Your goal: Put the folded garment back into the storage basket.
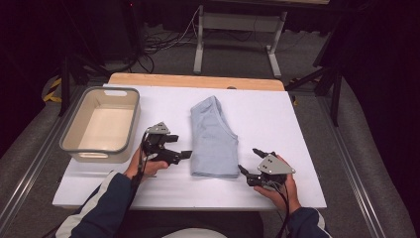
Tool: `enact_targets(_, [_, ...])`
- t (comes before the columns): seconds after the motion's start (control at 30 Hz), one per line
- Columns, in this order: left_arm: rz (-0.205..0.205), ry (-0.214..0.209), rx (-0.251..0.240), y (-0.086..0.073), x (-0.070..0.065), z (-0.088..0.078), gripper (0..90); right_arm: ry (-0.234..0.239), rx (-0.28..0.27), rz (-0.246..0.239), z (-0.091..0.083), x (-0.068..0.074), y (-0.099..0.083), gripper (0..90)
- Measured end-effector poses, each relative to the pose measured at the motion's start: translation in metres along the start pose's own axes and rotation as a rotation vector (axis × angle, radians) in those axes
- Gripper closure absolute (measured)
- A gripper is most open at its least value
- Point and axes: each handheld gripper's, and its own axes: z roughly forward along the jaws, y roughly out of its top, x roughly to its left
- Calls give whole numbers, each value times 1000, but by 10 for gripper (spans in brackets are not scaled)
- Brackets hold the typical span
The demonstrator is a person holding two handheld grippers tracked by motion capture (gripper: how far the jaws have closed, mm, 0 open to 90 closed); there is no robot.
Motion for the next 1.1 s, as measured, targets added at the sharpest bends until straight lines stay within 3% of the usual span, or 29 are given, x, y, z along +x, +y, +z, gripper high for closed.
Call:
enact_targets(0.1, [-27,-12,8,6,3,9,99,-1,8,-6,0,0,0,264])
enact_targets(0.13, [-54,-32,24,9,7,17,99,-2,11,-6,1,0,-1,263])
enact_targets(0.2, [-87,-15,48,12,10,29,93,3,16,-6,1,1,-1,259])
enact_targets(0.4, [-167,-27,116,12,20,54,85,9,20,-6,1,1,-2,254])
enact_targets(0.5, [-182,-36,137,13,22,64,87,13,26,-8,2,1,-2,251])
enact_targets(0.83, [-179,-31,127,26,20,85,112,30,37,-12,5,1,-2,245])
enact_targets(1.1, [-128,-2,128,31,13,98,293,46,48,-5,6,1,-3,244])
